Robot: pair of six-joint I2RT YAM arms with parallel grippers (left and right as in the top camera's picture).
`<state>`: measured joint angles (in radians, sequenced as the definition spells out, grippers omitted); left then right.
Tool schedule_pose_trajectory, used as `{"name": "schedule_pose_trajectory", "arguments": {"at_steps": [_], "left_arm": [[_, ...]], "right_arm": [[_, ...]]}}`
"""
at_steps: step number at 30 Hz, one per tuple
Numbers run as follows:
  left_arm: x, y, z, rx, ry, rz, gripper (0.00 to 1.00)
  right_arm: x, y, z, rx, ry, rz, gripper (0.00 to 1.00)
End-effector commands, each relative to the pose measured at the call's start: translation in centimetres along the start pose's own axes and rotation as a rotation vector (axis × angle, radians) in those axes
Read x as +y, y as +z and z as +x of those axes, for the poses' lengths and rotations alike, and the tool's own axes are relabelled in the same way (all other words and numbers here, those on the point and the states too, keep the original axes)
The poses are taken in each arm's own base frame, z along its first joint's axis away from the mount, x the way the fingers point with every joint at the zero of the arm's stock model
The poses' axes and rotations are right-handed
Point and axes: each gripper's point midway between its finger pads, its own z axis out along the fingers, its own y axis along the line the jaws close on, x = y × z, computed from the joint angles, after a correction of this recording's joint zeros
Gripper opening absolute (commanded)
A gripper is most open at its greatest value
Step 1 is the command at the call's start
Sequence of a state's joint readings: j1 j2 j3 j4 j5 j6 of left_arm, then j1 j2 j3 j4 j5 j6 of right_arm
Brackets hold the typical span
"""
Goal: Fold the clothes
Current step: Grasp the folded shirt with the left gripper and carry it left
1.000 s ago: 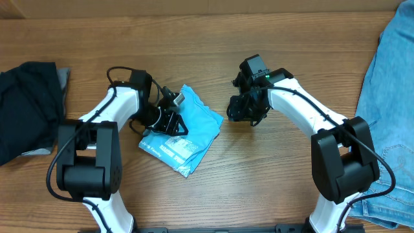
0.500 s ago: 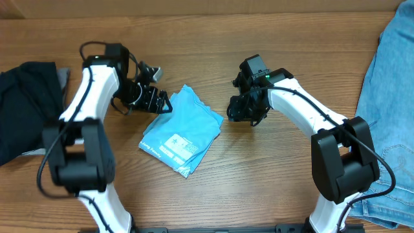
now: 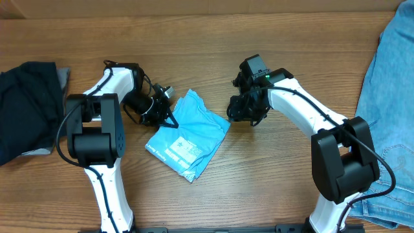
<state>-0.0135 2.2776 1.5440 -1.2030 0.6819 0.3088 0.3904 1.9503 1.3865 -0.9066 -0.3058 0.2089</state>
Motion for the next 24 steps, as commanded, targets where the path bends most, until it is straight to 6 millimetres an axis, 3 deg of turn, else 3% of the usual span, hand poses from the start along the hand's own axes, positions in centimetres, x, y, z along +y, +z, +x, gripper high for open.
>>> {"name": "schedule_pose_trajectory", "arguments": {"at_steps": [1, 3, 5, 12, 17, 21, 24], "left_arm": [[2.4, -0.1, 0.1, 0.043, -0.020, -0.118, 0.04], [3.0, -3.5, -1.0, -0.028, -0.051, -0.242, 0.04], [4.2, -8.8, -1.3, -0.106, -0.110, -0.454, 0.04], [3.5, -23.7, 0.7, -0.398, -0.206, -0.865, 0.04], [3.7, -33.0, 4.3, -0.538, -0.303, -1.184, 0.05], [3.5, -37.6, 5.8, -0.629, -0.346, -1.279, 0.06], [4.3, -39.8, 6.3, -0.701, -0.387, -1.278, 0.06]], "right_arm": [[-0.2, -3.4, -1.7, -0.097, -0.001, 0.005, 0.36], [-1.1, -5.4, -2.2, -0.142, 0.025, 0.001, 0.36], [-2.3, -8.1, -2.5, -0.197, 0.061, 0.000, 0.36], [-4.8, -15.4, -2.3, -0.354, 0.135, 0.001, 0.37], [-4.9, -16.2, -1.0, -0.336, 0.124, 0.011, 0.37], [-5.0, -16.0, -0.4, -0.311, 0.132, 0.014, 0.37], [-5.0, -15.9, -0.2, -0.302, 0.136, 0.016, 0.37]]}}
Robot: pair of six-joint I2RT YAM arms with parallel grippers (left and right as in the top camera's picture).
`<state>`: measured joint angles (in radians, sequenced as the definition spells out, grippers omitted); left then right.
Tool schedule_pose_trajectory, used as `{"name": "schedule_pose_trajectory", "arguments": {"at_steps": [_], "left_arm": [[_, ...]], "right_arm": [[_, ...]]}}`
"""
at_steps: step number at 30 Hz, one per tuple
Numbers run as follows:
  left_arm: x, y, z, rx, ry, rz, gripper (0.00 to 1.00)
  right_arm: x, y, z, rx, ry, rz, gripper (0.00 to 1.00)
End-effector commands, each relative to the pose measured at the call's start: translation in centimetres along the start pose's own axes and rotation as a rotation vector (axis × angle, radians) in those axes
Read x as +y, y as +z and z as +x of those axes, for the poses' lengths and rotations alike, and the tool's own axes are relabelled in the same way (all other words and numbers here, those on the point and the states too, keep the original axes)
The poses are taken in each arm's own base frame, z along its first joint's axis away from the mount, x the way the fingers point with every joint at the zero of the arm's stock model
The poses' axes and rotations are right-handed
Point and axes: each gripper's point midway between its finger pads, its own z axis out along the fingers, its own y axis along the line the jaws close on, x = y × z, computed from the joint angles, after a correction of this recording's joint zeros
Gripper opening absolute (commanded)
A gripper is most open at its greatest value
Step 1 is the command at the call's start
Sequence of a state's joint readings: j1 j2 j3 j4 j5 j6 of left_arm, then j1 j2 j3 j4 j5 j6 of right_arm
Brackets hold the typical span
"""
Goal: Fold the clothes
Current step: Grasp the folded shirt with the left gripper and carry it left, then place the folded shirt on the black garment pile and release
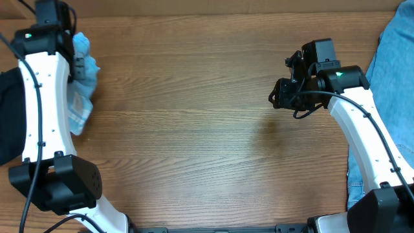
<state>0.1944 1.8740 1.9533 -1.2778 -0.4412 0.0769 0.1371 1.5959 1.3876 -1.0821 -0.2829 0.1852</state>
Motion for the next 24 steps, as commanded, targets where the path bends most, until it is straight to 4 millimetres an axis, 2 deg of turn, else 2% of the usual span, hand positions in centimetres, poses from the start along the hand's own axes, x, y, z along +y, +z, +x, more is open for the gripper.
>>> {"name": "schedule_pose_trajectory", "arguments": {"at_steps": [1, 8, 10, 14, 16, 18, 20, 22, 24], "left_arm": [[5.5, -1.7, -1.3, -0.087, -0.124, -0.091, 0.06], [10.3, 1.6, -1.5, -0.156, -0.301, 0.127, 0.06], [12.4, 3.1, -1.0, -0.173, -0.358, 0.177, 0.06], [15.1, 6.3, -0.7, -0.200, -0.445, 0.251, 0.07], [15.9, 8.5, 0.1, -0.168, -0.471, 0.249, 0.07], [16.2, 11.2, 1.3, -0.112, -0.517, 0.259, 0.06], [16.2, 13.0, 2.2, -0.067, -0.553, 0.266, 0.06], [16.7, 14.2, 3.0, -0.042, -0.588, 0.264, 0.05], [17.5, 14.5, 3.5, -0.039, -0.616, 0.254, 0.06]], "right_arm": [[0.4, -1.4, -0.6, -0.040, -0.018, -0.006, 0.37], [0.3, -1.3, -0.1, -0.019, -0.010, -0.001, 0.37], [0.3, -1.3, 0.0, -0.014, -0.009, 0.000, 0.37], [0.2, -1.3, 0.1, -0.009, -0.007, 0.001, 0.37], [0.2, -1.3, 0.3, -0.002, -0.005, 0.003, 0.36], [0.1, -1.3, 0.5, 0.004, -0.003, 0.005, 0.37], [0.1, -1.3, 0.5, 0.005, -0.002, 0.005, 0.37], [0.1, -1.3, 0.5, 0.005, -0.002, 0.005, 0.37], [0.2, -1.3, 0.5, 0.005, -0.002, 0.004, 0.36]]}}
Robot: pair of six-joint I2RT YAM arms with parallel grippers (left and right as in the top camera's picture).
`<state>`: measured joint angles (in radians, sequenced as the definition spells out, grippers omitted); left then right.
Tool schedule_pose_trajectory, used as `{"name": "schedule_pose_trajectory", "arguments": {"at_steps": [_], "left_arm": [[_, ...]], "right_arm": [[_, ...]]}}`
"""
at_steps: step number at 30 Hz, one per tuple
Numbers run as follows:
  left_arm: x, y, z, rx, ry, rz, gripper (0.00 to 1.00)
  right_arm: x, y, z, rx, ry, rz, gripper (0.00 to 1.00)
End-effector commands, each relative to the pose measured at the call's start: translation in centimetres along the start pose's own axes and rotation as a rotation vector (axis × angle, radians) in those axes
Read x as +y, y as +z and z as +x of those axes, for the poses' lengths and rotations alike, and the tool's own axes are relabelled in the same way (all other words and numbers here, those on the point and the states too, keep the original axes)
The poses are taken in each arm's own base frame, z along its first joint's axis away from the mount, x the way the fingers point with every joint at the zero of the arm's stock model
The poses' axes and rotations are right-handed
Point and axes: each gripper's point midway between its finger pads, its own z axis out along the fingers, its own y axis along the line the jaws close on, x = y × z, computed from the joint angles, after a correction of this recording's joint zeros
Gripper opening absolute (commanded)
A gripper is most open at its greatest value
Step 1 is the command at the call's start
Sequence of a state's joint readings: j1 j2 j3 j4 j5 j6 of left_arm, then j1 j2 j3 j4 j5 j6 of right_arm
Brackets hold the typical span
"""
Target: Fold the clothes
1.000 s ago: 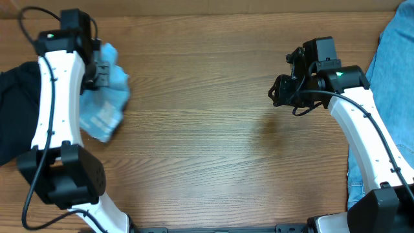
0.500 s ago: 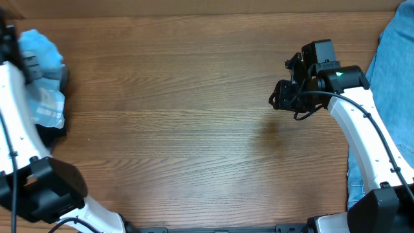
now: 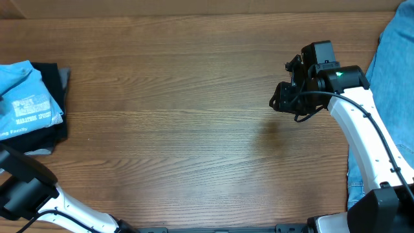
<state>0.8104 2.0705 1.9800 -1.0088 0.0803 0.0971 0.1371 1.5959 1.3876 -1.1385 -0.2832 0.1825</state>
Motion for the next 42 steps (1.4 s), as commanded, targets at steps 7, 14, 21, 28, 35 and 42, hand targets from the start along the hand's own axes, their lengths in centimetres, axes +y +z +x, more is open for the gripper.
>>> {"name": "schedule_pose_trajectory", "arguments": {"at_steps": [7, 14, 21, 28, 35, 42], "left_arm": [[6.3, -0.8, 0.3, -0.020, -0.276, -0.039, 1.00], [8.0, -3.6, 0.7, -0.044, -0.433, 0.036, 1.00], [-0.4, -13.9, -3.2, -0.284, -0.152, 0.260, 1.00], [-15.8, -24.4, -1.0, -0.417, 0.215, 0.449, 1.00], [-25.1, -23.4, 6.1, -0.173, 0.379, 0.595, 1.00], [-26.3, -26.7, 12.3, -0.162, 0.569, 0.417, 1.00]], "right_arm": [[0.5, -1.3, -0.7, -0.048, -0.016, -0.009, 0.37], [0.4, -1.4, -0.8, -0.050, -0.017, -0.007, 0.37], [0.3, -1.4, -1.7, -0.086, -0.026, 0.005, 0.80], [-0.6, -2.4, -6.4, -0.290, -0.060, 0.092, 1.00], [0.4, -4.2, -9.5, -0.427, -0.188, 0.093, 1.00], [2.2, -12.6, -5.2, -0.559, -0.166, 0.044, 1.00]]}}
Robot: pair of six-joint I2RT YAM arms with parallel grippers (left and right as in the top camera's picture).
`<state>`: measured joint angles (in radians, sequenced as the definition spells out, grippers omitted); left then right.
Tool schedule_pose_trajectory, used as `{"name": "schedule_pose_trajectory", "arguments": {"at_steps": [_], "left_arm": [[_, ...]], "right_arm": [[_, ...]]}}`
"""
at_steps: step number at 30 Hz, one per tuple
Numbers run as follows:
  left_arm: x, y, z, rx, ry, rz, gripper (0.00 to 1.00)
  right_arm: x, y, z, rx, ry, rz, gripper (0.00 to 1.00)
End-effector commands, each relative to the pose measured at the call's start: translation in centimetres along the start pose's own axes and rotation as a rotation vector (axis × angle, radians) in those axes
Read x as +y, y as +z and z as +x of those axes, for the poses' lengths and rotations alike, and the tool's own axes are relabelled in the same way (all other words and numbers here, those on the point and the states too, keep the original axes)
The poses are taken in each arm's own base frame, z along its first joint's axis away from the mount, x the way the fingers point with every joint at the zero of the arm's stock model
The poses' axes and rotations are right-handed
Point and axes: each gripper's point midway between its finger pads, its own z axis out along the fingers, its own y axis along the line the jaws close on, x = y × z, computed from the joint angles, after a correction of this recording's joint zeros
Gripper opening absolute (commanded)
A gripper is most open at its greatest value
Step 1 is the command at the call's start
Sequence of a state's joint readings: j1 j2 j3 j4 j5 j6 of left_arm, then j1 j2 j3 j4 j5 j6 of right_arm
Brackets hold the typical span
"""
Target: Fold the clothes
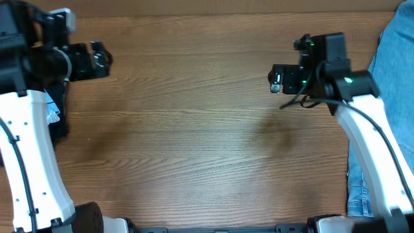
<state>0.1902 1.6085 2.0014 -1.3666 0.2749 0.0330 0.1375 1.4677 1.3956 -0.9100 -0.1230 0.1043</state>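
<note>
The folded blue shirt [51, 109] lies at the far left on a dark pile of clothes [61, 126]; my left arm covers most of both. Beyond the pile, my left gripper [102, 58] points right over bare wood, open and holding nothing. My right gripper [276, 77] hovers at the right of the table, facing left, open and empty. A blue denim garment [394, 71] lies along the right edge behind the right arm.
The wooden table [194, 129] stretches between the two grippers. A back wall edge runs along the top of the view. The denim hangs down the right side to the front edge.
My left arm, then almost out of view at the lower left, now stands over the dark pile with its gripper pointing right. The right gripper has shifted slightly up and turned level.
Both grippers were at the folded blue shirt in the middle of the table. Then my left gripper held the shirt up at the far left while the right had drawn back. Then the shirt lay on the dark pile. Now both grippers are open and empty.
</note>
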Motion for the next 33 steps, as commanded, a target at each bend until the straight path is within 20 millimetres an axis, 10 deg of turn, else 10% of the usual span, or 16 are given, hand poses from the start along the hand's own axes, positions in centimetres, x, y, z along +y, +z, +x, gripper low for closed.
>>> {"name": "schedule_pose_trajectory", "arguments": {"at_steps": [1, 8, 18, 33], "left_arm": [[-2.3, -3.6, 1.6, -0.063, 0.125, -0.100, 1.00], [-3.4, -6.5, 9.4, -0.289, 0.149, -0.072, 1.00], [-0.4, -0.5, 23.8, -0.021, 0.089, -0.105, 1.00], [-0.3, -0.2, 23.9, -0.015, 0.089, -0.105, 1.00]], "right_arm": [[1.0, -7.9, -1.6, -0.202, 0.002, -0.018, 1.00], [0.5, -12.3, 4.4, -0.361, 0.003, -0.046, 1.00], [-1.4, -10.4, 13.9, -0.102, 0.037, 0.006, 1.00], [-2.5, -13.5, 14.5, -0.352, 0.015, 0.038, 1.00]]}}
